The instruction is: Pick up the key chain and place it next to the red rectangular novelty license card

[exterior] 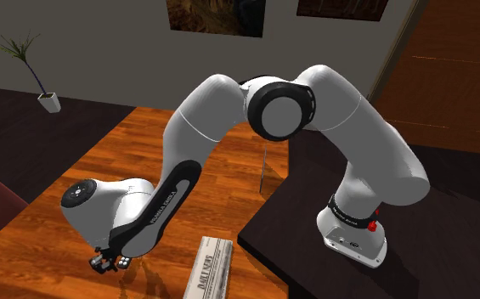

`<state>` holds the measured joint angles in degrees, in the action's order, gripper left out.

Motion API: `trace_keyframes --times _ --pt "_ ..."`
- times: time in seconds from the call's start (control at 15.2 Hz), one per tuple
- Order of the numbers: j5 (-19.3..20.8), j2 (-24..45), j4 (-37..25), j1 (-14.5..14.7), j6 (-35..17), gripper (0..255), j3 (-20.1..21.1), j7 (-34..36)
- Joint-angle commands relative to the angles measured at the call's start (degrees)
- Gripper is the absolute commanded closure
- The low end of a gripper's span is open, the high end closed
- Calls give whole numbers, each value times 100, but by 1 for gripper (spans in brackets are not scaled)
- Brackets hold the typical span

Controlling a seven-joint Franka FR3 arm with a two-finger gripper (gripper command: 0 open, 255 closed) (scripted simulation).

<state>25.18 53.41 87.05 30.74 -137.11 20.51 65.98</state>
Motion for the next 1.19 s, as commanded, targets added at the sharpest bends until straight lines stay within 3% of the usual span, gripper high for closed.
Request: trace_keyframes --times 0.0,1.12 --pt "-29 -103 30 -22 75 255 35 -16" --pt "-335 -1022 247 -243 781 255 349 -178"
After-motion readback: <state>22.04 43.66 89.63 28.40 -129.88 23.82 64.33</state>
